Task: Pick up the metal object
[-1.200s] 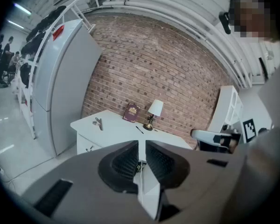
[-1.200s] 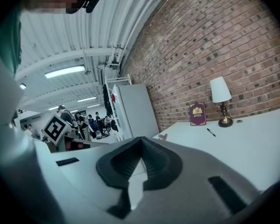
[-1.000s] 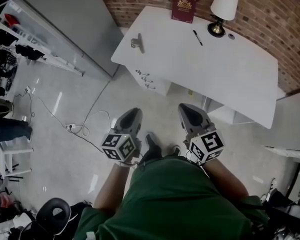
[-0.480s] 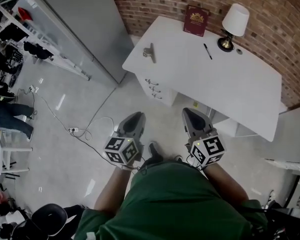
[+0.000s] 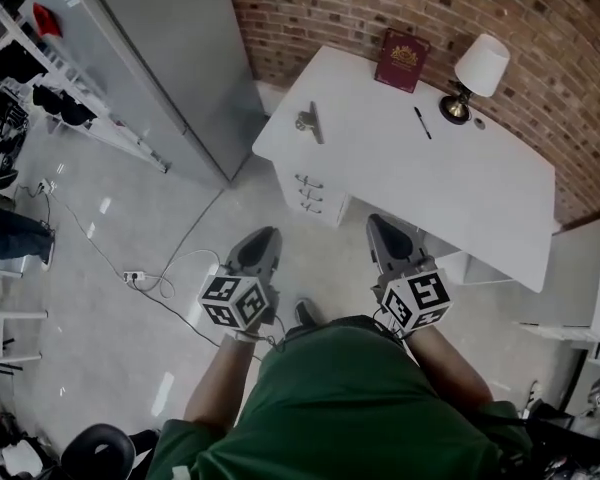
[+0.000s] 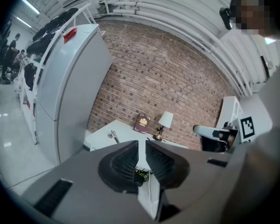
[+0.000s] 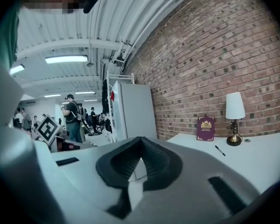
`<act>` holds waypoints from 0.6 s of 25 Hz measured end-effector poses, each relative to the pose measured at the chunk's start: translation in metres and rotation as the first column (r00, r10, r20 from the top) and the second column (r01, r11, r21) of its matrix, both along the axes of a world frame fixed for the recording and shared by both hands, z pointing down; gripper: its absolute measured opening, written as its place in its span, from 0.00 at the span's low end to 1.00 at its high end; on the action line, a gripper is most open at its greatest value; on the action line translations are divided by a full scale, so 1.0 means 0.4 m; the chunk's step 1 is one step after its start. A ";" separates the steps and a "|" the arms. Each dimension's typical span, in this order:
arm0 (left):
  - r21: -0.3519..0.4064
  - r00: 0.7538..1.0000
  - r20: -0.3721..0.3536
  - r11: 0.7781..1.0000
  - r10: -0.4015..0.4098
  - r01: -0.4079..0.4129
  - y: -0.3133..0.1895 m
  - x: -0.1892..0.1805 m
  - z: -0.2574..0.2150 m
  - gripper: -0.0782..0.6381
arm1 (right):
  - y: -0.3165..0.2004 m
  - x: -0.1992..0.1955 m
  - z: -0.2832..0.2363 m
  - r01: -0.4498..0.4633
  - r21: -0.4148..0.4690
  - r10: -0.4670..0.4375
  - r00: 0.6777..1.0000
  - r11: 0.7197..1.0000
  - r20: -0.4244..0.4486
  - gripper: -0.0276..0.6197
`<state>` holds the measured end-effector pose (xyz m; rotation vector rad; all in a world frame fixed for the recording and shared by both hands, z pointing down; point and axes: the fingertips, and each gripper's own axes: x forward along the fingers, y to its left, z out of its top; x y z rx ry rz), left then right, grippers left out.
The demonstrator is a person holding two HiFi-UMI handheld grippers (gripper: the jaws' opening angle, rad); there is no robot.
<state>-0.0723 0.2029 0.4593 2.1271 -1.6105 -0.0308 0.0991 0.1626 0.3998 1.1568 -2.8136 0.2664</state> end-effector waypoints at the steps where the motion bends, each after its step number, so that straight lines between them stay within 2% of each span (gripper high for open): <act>1: -0.004 1.000 -0.006 1.000 0.001 -0.001 0.000 -0.022 0.007 0.17 | -0.006 -0.014 -0.002 -0.008 0.005 0.008 1.000 1.000 -0.003 0.05; 8: -0.048 0.999 -0.030 0.999 -0.025 0.023 0.023 -0.128 0.063 0.17 | -0.022 -0.104 0.025 -0.002 -0.016 0.001 1.000 1.000 -0.016 0.05; 15: -0.082 0.997 -0.049 0.995 -0.060 0.055 -0.029 -0.168 0.093 0.17 | -0.090 -0.169 0.061 0.040 -0.052 -0.040 0.999 0.998 0.000 0.05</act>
